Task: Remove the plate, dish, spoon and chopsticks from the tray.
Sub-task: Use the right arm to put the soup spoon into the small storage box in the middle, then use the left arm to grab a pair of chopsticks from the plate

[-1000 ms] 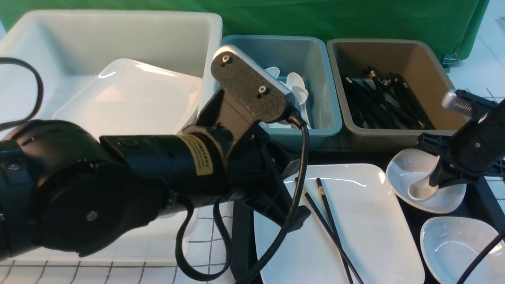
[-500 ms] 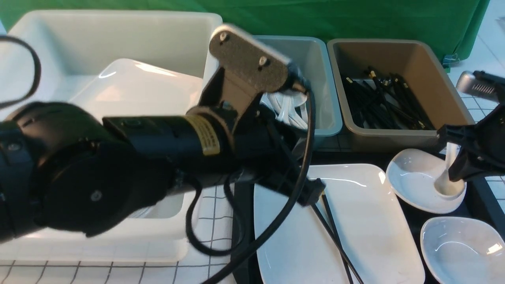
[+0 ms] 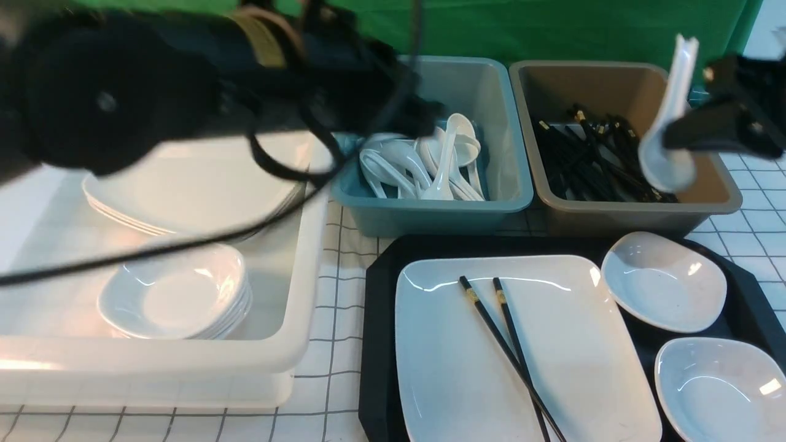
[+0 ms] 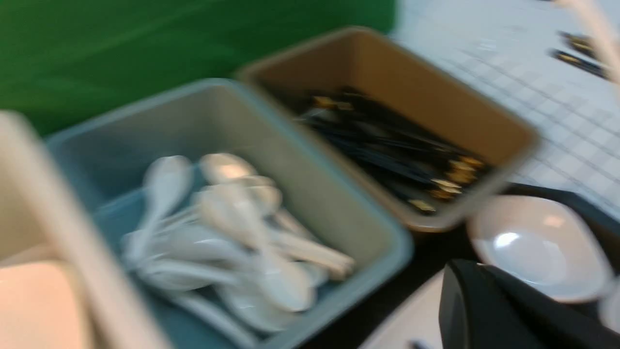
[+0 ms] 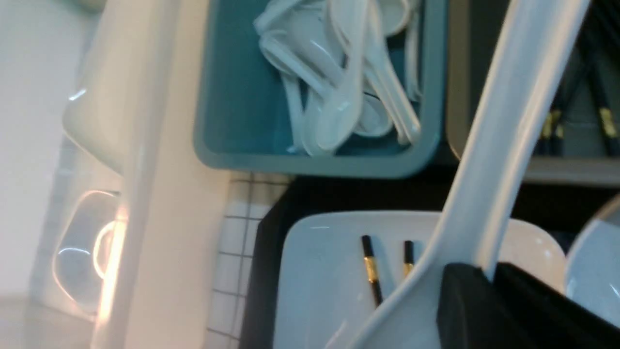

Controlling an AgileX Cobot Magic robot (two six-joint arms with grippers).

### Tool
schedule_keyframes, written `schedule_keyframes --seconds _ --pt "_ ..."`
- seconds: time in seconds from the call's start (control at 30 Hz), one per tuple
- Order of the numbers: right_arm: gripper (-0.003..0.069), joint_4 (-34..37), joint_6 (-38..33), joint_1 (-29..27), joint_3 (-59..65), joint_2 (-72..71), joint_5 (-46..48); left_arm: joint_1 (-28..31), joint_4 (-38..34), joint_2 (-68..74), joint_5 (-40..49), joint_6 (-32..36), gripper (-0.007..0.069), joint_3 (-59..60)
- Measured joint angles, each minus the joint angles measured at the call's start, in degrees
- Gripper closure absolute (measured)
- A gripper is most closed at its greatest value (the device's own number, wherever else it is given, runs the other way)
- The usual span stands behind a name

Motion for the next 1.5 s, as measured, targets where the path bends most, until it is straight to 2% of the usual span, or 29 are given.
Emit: schedule_keyframes --seconds 0.07,0.13,0.2,0.4,0.5,0.63,0.7,0.73,0.77,0.83,0.9,0.93,0.97,1.0,1.1,1.2,1.3,1.5 --pt "0.0629 0.4 -0.7 1.5 -2.0 2.6 -1.1 1.6 -0.6 0.0 1.1 0.0 0.0628 -0.1" --pt "0.0629 0.6 -2.2 6.1 -8.7 9.6 -4.1 4.2 -2.7 0.0 3.9 0.7 0.0628 -0.1" --pt "0.0629 0.7 -3.2 8.4 -13.8 15.7 -5.1 4.4 -3.7 0.0 5.8 1.7 0.0628 -0.1" --pt "0.0617 0.7 -1.7 10.9 -27.9 29.9 -5.3 4.2 -6.5 0.0 11.0 3.6 0.0628 -0.1" --pt "0.0517 0.6 1.0 11.2 -36.6 37.9 -5.5 4.2 -8.2 0.0 14.5 4.6 0.0628 -0.1" --pt "0.0298 0.3 2.5 11.2 -41.5 42.7 -4.3 4.2 -8.9 0.0 17.3 5.1 0.0628 -0.1" --pt "0.0235 -0.4 2.6 11.1 -42.7 43.1 -1.1 4.2 -10.0 0.0 19.0 6.3 0.0628 -0.1" --pt "0.0226 -1.0 2.6 11.1 -43.2 43.0 1.0 4.2 -10.6 0.0 20.0 7.0 0.0628 -0.1" --pt "0.0227 -1.3 2.6 11.0 -43.3 42.9 1.5 4.2 -10.7 0.0 20.2 7.2 0.0628 -0.1" --pt "0.0268 -5.5 2.6 10.8 -45.1 41.5 9.7 4.2 -13.6 0.0 23.2 10.4 0.0628 -0.1" --pt "0.0391 -12.8 3.2 10.7 -46.1 38.8 15.5 3.7 -16.0 0.0 24.5 11.8 0.0628 -0.1" --pt "0.0403 -12.8 3.3 10.7 -46.1 38.8 15.8 3.5 -16.3 0.0 24.5 11.9 0.0628 -0.1" --pt "0.0480 -19.8 4.8 10.7 -45.7 35.5 17.1 1.6 -17.4 0.0 24.5 12.3 0.0628 -0.1" --pt "0.0535 -23.1 5.6 10.7 -45.1 33.2 17.5 0.0 -17.6 0.1 24.6 12.2 0.0628 -0.1" --pt "0.0605 -28.5 6.7 10.6 -40.6 24.9 17.8 -7.1 -16.7 2.0 25.0 7.1 0.0628 -0.2" --pt "0.0605 -29.5 6.7 10.6 -36.9 19.7 17.9 -11.7 -13.5 4.6 25.3 1.2 0.0628 -0.4" --pt "0.0564 -31.1 6.6 10.6 -28.5 11.7 18.3 -16.2 -6.9 11.5 28.5 -10.5 0.0627 -3.3" --pt "0.0491 -31.7 7.5 10.6 -13.4 0.4 18.1 -16.7 -2.3 23.4 33.8 -16.4 0.0610 -14.0"
